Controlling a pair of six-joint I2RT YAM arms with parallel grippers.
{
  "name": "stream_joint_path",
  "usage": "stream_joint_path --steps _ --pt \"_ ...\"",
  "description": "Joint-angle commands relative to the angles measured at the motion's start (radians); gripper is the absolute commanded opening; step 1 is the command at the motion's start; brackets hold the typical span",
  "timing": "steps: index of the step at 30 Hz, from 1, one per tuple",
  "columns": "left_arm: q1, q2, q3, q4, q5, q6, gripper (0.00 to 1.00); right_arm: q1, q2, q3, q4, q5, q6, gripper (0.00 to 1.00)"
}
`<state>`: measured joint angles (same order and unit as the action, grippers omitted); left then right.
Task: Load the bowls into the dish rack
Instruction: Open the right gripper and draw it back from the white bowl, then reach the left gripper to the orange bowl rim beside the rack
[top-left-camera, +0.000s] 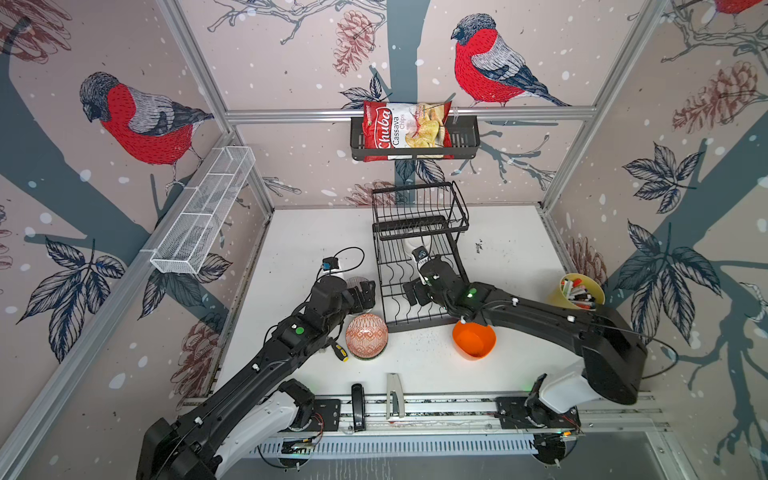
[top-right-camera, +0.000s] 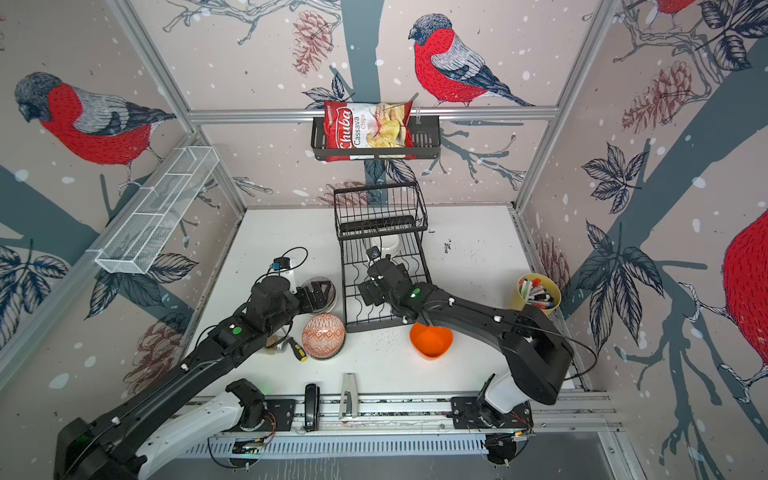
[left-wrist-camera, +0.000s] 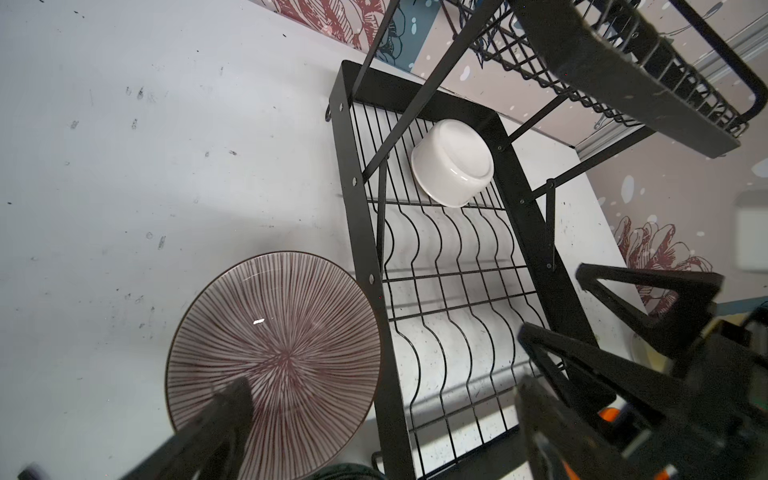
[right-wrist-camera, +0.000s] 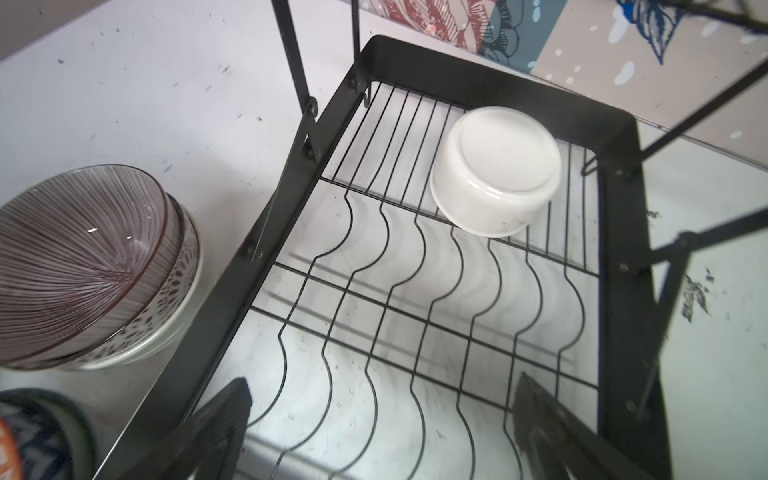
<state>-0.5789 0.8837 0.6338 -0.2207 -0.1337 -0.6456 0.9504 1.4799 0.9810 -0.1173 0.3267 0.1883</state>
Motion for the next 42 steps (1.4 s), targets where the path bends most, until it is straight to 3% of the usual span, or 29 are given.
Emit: stream_joint_path --steps 1,7,15,27,42 --pt "-0.002 0.024 0.021 -0.021 0.002 0.017 0.97 0.001 -0.077 -0.035 -0.038 -0.006 0.075 0.98" --pt "-0.046 0.086 0.057 -0.034 -0.02 0.023 0.97 -0.023 -0.253 -0.101 -0.1 0.02 0.142 0.98" --pt "-0.204 0.226 0.179 -0.087 -0.121 0.033 0.97 -0.116 -0.41 -0.174 -0.179 0.041 0.216 1.0" --pt "-0.387 0.352 0.273 -0.051 -0.146 0.017 0.97 -0.307 -0.452 -0.208 -0.281 0.051 0.261 0.99" --pt "-0.526 0.638 0.437 -0.009 -0.035 0.023 0.96 -0.463 -0.479 -0.255 -0.286 0.084 0.34 0.99"
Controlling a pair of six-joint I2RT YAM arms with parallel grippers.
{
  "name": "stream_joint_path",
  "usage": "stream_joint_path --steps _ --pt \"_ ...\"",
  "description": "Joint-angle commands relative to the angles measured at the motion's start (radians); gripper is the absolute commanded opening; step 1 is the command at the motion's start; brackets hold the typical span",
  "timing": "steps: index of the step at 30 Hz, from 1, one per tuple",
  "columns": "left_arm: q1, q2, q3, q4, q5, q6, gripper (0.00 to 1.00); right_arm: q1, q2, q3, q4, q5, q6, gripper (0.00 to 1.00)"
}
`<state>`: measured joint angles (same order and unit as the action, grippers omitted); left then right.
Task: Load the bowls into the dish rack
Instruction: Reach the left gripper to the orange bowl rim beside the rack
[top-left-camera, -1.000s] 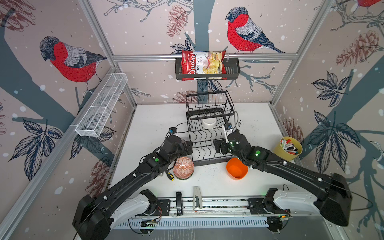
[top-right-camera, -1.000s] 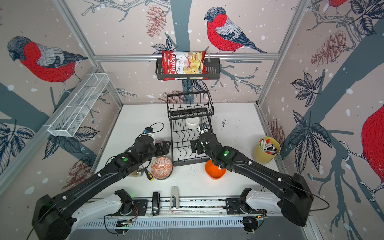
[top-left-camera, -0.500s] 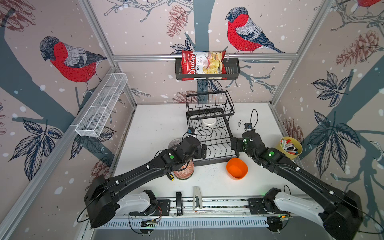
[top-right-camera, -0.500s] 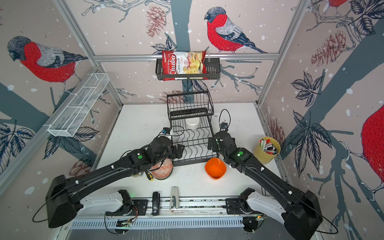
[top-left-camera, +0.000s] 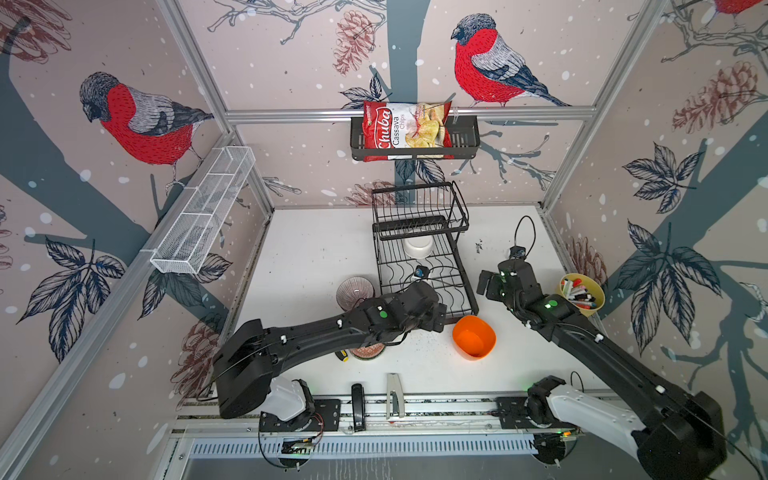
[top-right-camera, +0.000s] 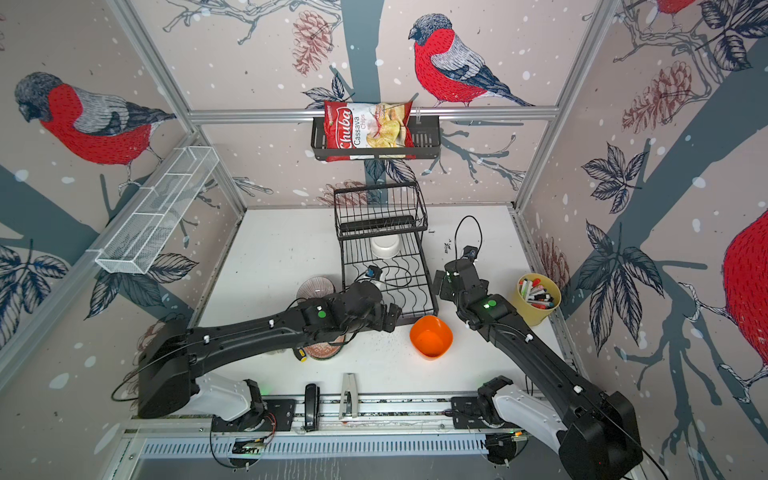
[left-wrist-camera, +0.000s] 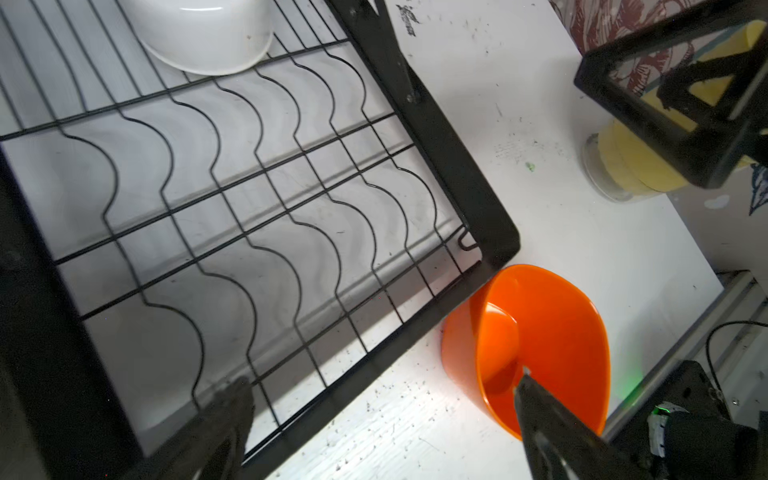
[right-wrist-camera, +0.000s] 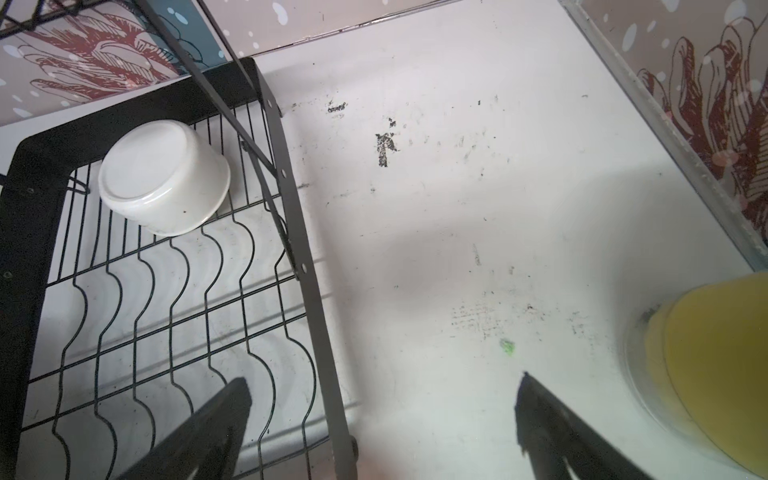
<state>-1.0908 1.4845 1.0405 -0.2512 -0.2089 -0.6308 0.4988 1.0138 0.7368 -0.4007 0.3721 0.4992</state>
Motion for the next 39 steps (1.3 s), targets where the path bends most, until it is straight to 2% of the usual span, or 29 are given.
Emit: stream_joint_path --steps 1,8,15,23,31,39 --pt "-0.022 0.054 0.043 0.023 0.049 0.01 0.96 -0.017 -0.019 -0.016 0.001 0.039 0.032 0.99" --pt "-0.057 0.194 0.166 -0.031 0.118 0.026 0.93 -0.035 -0.061 -0.05 0.023 0.033 0.026 0.99" --pt "-0.072 0.322 0.275 -0.112 0.174 0.017 0.82 -0.039 -0.06 -0.067 0.038 0.048 0.029 0.99" --pt "-0.078 0.376 0.297 -0.124 0.192 0.013 0.69 -0.041 -0.059 -0.082 0.061 0.027 0.022 0.99" --pt "-0.078 0.429 0.318 -0.124 0.184 0.02 0.51 -0.041 -0.063 -0.094 0.06 0.019 0.028 0.99" --pt "-0.078 0.465 0.351 -0.145 0.164 0.038 0.22 -0.041 -0.072 -0.102 0.056 0.025 0.035 0.99"
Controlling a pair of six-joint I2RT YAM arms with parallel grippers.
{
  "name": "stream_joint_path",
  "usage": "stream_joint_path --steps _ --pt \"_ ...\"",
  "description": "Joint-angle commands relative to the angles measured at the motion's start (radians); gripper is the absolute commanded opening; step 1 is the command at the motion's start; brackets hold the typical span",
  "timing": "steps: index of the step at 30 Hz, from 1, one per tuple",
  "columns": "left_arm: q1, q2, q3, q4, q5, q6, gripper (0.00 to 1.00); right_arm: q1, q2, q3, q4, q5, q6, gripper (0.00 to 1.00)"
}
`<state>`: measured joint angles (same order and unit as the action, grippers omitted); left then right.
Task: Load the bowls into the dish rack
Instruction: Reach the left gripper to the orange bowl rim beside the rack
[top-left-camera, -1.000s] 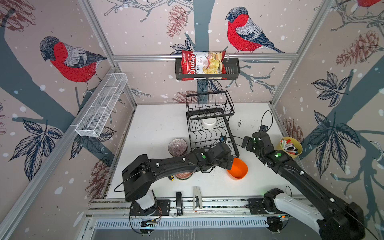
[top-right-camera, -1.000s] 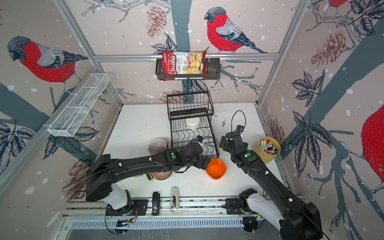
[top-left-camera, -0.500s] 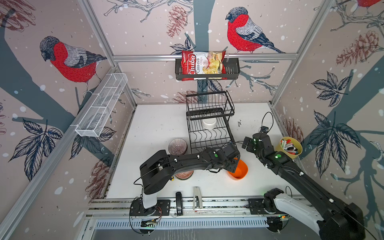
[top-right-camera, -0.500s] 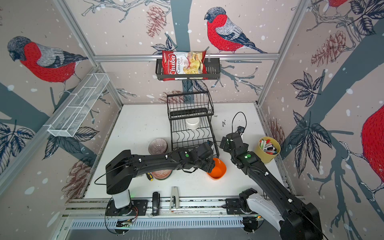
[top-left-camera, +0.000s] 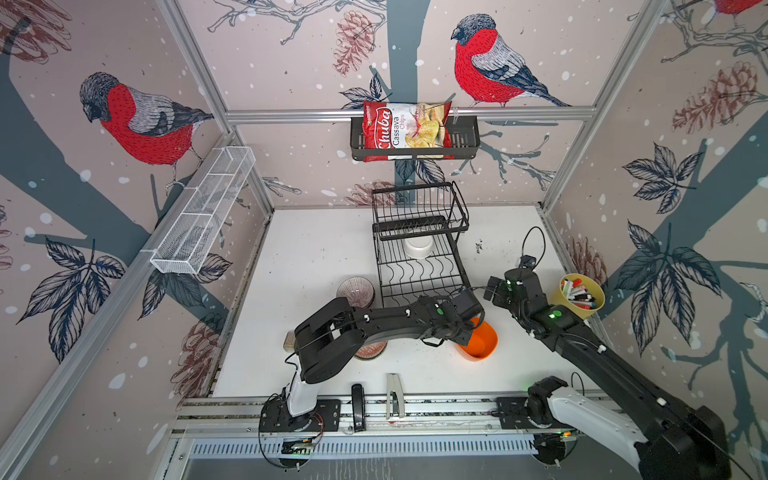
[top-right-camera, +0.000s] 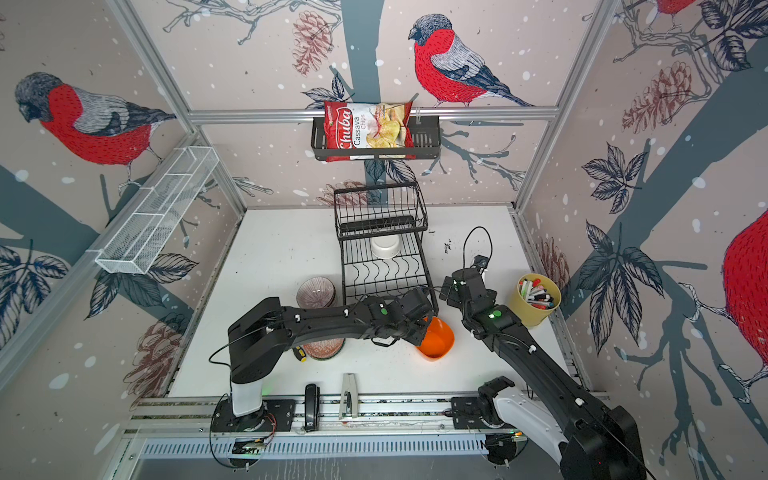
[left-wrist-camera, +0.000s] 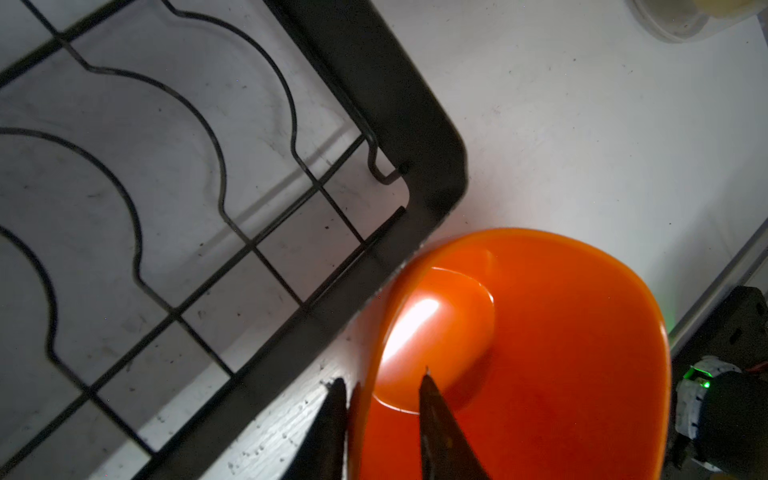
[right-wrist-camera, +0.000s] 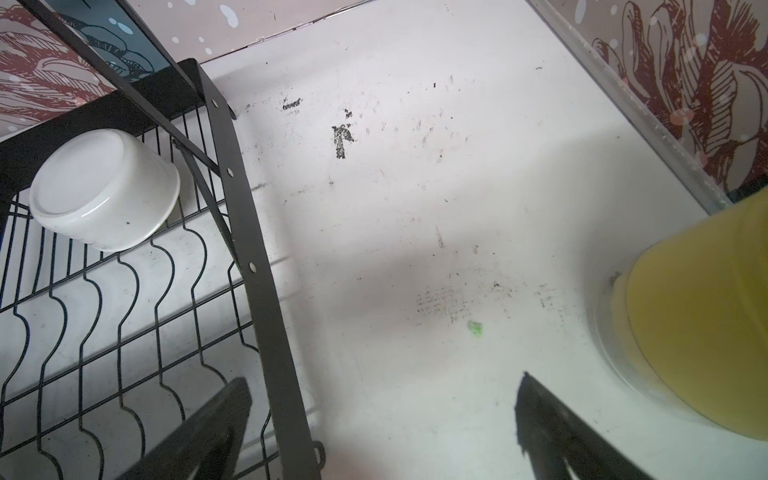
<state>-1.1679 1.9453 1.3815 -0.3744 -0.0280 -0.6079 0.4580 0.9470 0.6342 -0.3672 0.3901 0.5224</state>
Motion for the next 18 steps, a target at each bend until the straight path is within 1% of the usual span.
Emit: stream_joint_path --steps 1,4,8,13,18 --pt "-0.002 0.004 0.01 -0.025 -0.024 0.016 0.2 -0.001 -0.007 0.002 0.021 0.009 0.011 0.99" --pt "-0.001 0.004 0.012 -0.039 -0.043 0.021 0.07 0.0 -0.01 0.005 0.02 0.013 0.014 1.0" --pt "-0.001 0.003 0.011 -0.048 -0.05 0.031 0.0 -0.002 -0.014 0.005 0.02 0.012 0.014 0.99" --pt "-0.001 -0.02 -0.003 -0.027 -0.038 0.042 0.0 -0.002 -0.014 0.008 0.017 0.007 0.013 0.99" --pt "-0.001 -0.076 -0.042 0.046 0.009 0.079 0.0 -0.002 -0.014 0.011 0.02 -0.014 0.01 0.99"
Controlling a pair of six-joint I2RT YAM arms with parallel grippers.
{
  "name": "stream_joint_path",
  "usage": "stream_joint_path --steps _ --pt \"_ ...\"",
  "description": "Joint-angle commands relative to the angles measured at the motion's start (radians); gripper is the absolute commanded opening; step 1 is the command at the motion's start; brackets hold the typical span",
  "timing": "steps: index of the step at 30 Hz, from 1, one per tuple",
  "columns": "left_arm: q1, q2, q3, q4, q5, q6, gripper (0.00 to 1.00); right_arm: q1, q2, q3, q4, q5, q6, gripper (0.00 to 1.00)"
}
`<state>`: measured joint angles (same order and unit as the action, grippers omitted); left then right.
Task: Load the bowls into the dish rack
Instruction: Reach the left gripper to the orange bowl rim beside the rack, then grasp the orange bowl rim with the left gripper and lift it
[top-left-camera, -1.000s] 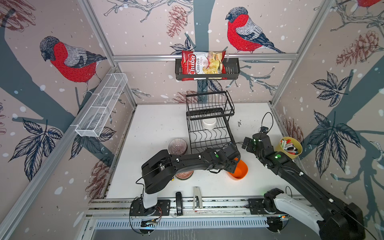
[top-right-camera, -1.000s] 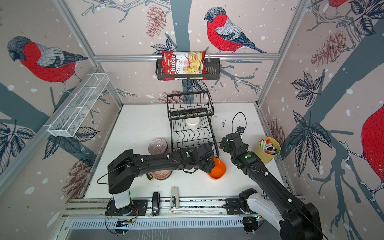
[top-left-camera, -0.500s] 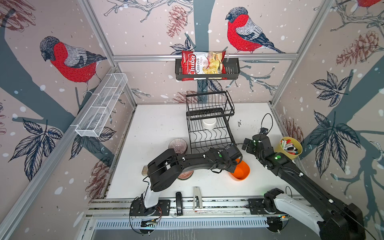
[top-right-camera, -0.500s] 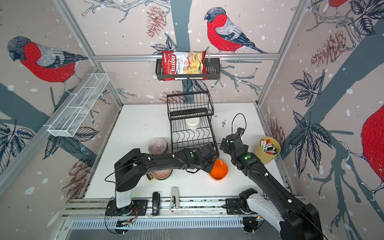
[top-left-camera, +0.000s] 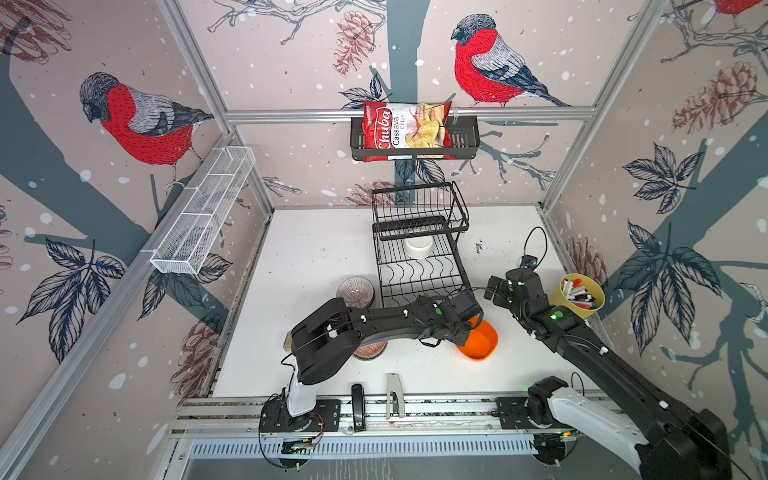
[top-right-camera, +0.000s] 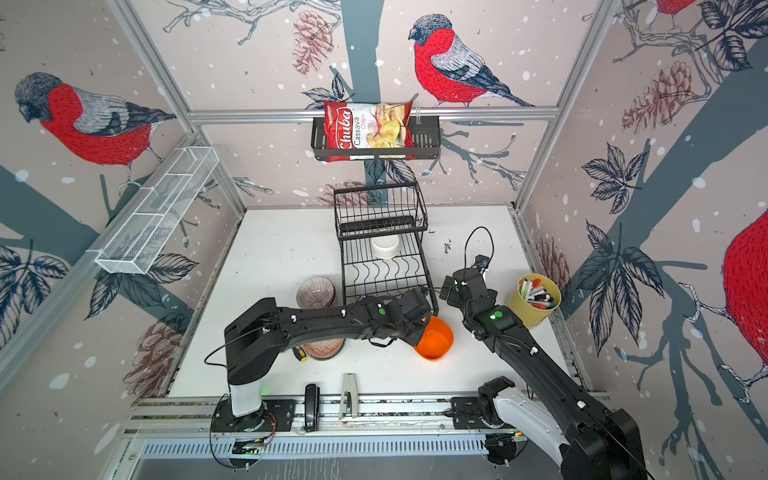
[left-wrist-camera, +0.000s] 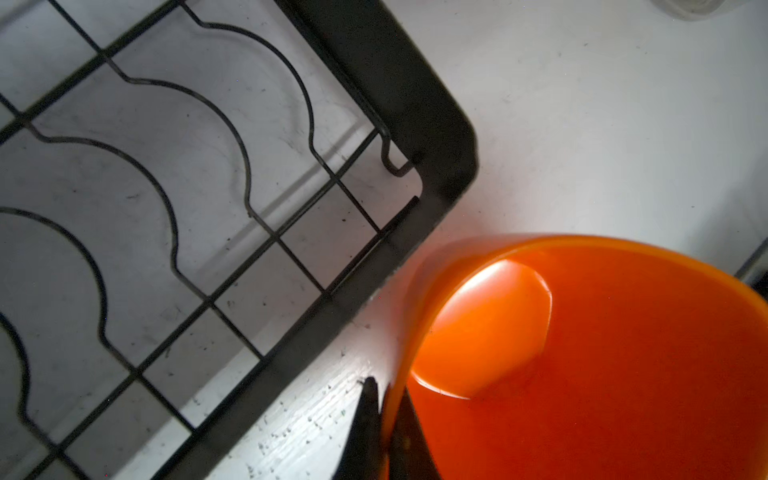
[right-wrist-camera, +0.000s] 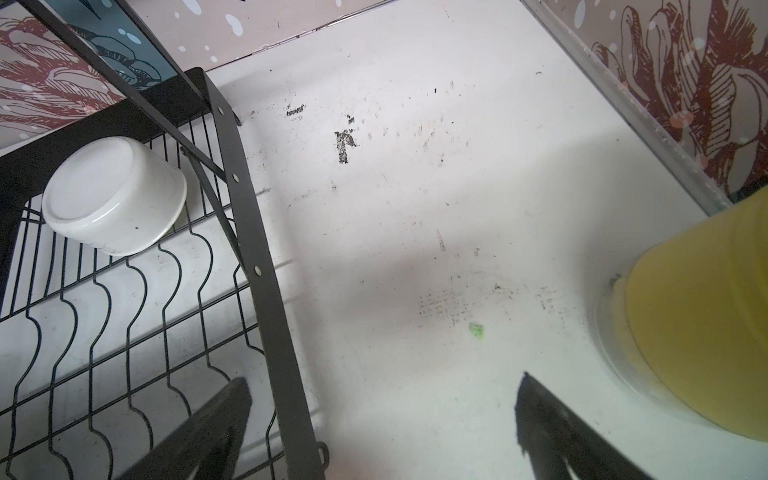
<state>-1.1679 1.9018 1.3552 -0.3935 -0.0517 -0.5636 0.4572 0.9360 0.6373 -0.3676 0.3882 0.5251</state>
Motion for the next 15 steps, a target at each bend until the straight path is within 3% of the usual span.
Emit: stream_joint_path --steps 1,15 --pt "-0.001 -0.045 -0.024 0.075 0.035 0.042 0.0 0.0 -0.004 0.008 0.022 -0.016 0.006 0.99" --pt "0.05 -0.278 -0.181 0.128 0.016 0.062 0.0 -0.009 0.015 0.033 0.03 -0.054 -0.007 0.99"
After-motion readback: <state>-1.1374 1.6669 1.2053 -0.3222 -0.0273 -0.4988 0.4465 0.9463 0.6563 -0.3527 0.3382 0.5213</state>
